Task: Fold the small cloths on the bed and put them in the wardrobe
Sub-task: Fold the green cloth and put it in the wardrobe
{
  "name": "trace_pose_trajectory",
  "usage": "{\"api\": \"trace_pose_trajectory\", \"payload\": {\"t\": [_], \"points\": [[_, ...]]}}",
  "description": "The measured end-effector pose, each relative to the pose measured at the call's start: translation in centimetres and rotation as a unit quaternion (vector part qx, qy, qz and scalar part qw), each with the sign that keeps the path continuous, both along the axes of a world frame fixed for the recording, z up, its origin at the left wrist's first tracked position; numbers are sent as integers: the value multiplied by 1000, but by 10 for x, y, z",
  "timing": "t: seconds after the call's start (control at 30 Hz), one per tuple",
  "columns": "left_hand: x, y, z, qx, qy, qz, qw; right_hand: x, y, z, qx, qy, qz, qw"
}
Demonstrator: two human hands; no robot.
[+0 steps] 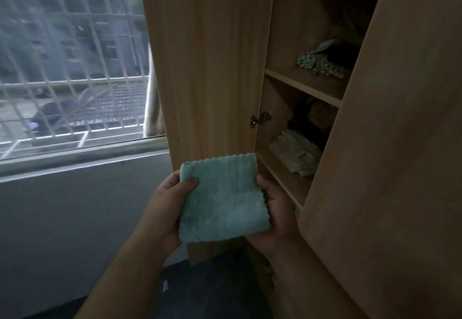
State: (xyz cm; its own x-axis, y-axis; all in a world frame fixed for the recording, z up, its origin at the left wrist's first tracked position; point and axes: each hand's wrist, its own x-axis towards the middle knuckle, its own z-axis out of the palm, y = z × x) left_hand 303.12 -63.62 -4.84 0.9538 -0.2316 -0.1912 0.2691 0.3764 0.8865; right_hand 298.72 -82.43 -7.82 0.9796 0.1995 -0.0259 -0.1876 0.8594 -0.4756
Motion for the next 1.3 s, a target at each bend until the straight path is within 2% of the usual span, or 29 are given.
{"api": "trace_pose_trajectory", "payload": {"t": [0.17, 0.33, 0.47, 0.63, 0.87, 1.07, 1.3], "points": [[87, 29, -7, 30, -4, -69, 997, 55, 36, -6, 20, 26, -53, 998], [139, 31, -16, 57, -4, -122, 991, 82, 43, -13, 19, 68, -104, 992], [170, 19, -41, 104, 5, -153, 983, 103, 41, -45, 6, 113, -151, 982], [202, -4, -85, 176, -4, -164, 971, 133, 24, -106, -2, 166, -158, 973], [234, -34, -144, 211, 41, -192, 958, 153, 2, -163, -1, 232, -166, 958], [265, -69, -171, 219, 34, -264, 939, 165, -14, -183, 10, 291, -238, 926], [306, -102, -202, 250, -32, -356, 900, 181, -12, -197, 26, 315, -345, 884]]}}
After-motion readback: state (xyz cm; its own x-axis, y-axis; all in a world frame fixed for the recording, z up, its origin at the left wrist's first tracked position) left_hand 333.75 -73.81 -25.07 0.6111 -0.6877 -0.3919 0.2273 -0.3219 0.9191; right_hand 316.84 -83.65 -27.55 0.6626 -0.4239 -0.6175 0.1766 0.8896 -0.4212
